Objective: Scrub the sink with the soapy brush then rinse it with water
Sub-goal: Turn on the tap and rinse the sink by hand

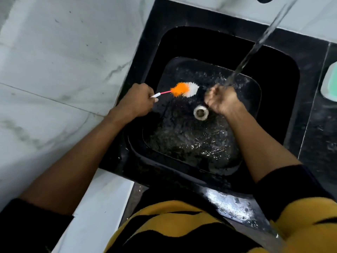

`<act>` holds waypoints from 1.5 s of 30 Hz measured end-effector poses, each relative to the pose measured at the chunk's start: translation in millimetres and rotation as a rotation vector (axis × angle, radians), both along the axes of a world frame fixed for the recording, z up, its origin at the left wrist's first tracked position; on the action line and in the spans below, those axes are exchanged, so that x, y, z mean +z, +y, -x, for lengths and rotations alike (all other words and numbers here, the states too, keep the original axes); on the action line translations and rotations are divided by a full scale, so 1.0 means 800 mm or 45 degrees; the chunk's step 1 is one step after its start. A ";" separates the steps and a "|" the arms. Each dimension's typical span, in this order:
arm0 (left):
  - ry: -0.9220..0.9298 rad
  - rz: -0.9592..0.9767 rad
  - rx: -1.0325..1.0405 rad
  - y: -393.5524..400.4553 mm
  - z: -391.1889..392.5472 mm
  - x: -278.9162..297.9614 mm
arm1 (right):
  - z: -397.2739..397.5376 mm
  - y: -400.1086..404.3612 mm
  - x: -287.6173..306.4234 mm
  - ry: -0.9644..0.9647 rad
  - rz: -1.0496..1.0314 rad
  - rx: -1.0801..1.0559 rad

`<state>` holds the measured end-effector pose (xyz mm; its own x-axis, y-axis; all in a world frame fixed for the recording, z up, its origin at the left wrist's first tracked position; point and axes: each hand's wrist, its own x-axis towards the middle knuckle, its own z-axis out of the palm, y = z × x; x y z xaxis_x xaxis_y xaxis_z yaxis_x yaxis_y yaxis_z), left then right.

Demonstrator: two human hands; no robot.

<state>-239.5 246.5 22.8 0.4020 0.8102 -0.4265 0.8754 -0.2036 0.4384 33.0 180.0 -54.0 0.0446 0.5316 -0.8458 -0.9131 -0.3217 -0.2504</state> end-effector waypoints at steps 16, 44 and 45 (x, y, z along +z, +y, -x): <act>-0.015 0.032 0.003 -0.005 -0.004 -0.020 | -0.030 -0.161 -0.040 -1.109 0.125 2.529; -0.005 0.196 0.228 -0.135 0.063 -0.020 | 0.069 0.057 0.025 -0.124 -0.024 0.075; -0.015 0.172 0.258 -0.136 0.066 -0.018 | 0.061 0.049 0.021 -0.070 0.020 -0.109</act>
